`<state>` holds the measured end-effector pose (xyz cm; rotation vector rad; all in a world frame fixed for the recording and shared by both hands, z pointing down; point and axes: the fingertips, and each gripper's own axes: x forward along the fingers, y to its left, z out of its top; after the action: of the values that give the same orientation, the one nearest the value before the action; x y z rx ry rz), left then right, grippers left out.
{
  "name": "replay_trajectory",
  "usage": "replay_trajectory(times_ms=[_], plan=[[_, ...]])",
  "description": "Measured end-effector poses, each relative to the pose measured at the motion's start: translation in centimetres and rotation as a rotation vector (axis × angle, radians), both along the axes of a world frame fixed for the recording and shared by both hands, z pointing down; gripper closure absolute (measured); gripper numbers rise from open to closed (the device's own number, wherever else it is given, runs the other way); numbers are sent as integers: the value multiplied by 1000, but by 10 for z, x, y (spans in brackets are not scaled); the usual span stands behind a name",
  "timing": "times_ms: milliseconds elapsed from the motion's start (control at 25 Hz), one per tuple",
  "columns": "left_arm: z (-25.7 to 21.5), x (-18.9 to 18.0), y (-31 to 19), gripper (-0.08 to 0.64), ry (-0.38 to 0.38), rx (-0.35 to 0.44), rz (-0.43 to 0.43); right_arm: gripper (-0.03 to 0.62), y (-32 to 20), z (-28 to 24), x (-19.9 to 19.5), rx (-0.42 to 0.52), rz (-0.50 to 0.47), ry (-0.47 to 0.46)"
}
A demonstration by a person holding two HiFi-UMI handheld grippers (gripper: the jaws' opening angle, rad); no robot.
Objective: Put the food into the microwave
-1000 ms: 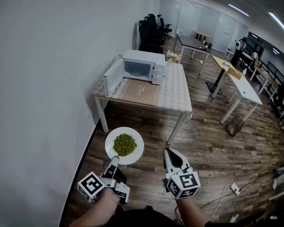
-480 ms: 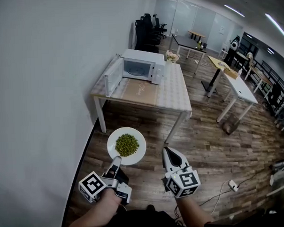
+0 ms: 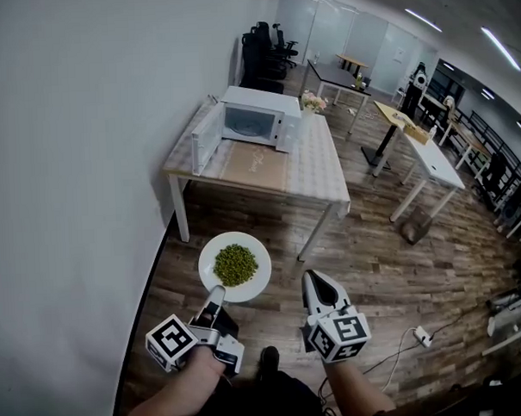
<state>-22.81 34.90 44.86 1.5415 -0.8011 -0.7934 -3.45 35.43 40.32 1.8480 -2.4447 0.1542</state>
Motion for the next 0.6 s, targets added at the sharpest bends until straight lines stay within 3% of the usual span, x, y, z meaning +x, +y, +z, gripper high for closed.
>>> replay_trajectory(times_ms=[600], plan=[[-1, 8, -63, 543, -48, 6, -59, 584, -81, 7, 9, 24, -67, 9]])
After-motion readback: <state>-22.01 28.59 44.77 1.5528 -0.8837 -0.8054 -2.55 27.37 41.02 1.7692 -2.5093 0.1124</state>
